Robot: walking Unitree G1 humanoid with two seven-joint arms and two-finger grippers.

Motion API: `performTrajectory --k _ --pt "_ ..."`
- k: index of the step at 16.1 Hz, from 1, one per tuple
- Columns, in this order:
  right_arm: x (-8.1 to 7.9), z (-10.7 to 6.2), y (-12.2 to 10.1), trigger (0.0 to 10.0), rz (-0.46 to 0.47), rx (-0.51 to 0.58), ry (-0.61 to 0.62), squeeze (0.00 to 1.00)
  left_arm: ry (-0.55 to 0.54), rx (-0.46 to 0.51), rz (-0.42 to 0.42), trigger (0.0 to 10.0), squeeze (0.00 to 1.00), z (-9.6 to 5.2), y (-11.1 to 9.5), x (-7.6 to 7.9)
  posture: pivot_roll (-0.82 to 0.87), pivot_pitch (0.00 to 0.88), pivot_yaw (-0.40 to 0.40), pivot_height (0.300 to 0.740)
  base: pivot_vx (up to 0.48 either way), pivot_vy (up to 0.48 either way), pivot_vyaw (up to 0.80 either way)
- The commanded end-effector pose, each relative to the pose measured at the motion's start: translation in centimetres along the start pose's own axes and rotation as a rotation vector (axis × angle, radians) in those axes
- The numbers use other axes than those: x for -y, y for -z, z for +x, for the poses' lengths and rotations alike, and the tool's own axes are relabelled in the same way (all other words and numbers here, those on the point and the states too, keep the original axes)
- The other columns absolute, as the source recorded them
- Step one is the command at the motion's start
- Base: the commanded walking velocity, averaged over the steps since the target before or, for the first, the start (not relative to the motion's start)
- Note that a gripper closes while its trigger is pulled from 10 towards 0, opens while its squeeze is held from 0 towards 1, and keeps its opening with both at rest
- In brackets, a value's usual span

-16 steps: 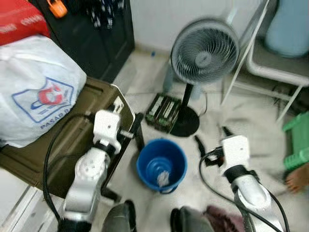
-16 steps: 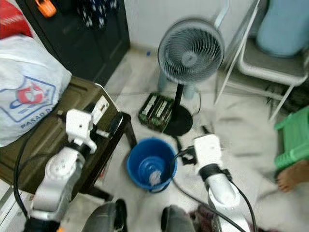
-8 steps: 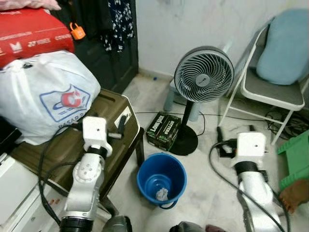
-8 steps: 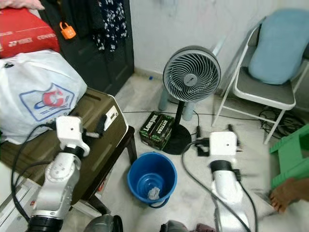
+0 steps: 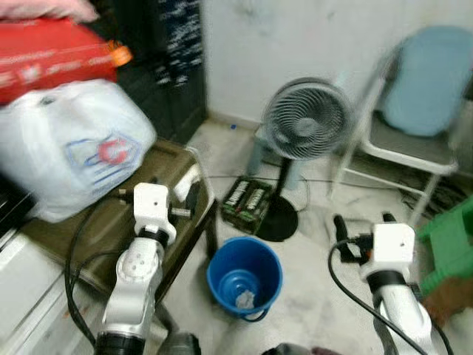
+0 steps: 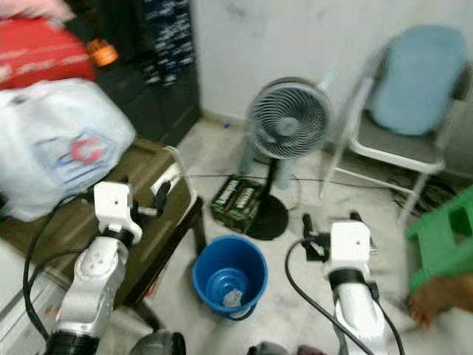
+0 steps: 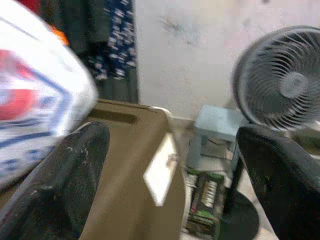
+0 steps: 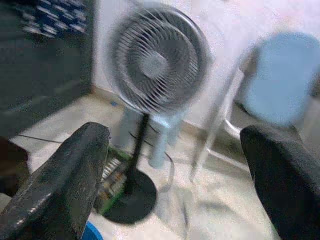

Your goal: Clean up the room

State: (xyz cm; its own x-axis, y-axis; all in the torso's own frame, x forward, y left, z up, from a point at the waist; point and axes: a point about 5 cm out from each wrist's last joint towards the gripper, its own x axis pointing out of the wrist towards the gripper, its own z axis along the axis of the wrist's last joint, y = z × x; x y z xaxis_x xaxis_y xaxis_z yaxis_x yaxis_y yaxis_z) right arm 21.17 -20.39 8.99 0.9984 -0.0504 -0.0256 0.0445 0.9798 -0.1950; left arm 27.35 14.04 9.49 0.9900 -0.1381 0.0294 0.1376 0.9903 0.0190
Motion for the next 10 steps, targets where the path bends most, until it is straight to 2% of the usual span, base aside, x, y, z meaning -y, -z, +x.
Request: performTrajectory --k 1,4,10 --pt "-0.5 0.5 -1.6 10.0 -0.015 0.074 -0.036 0.0 0.004 0.022 0.004 10.0 0.0 0.2 -0.5 -0.2 -0.13 0.0 0.013 0.74 0.0 0.0 0.8" --pt "-0.6 1.1 -2.8 10.0 -0.016 0.112 -0.033 0.0 -0.015 0.033 -0.001 10.0 0.0 0.1 -0.7 -0.3 -0.12 0.0 0.008 0.74 0.0 0.0 0.8" --pt "-1.3 0.9 -2.5 10.0 -0.003 0.092 -0.05 0.0 -0.049 0.014 0.002 10.0 0.0 -1.0 -0.4 -0.1 -0.12 0.012 0.016 0.74 0.0 0.0 0.8"
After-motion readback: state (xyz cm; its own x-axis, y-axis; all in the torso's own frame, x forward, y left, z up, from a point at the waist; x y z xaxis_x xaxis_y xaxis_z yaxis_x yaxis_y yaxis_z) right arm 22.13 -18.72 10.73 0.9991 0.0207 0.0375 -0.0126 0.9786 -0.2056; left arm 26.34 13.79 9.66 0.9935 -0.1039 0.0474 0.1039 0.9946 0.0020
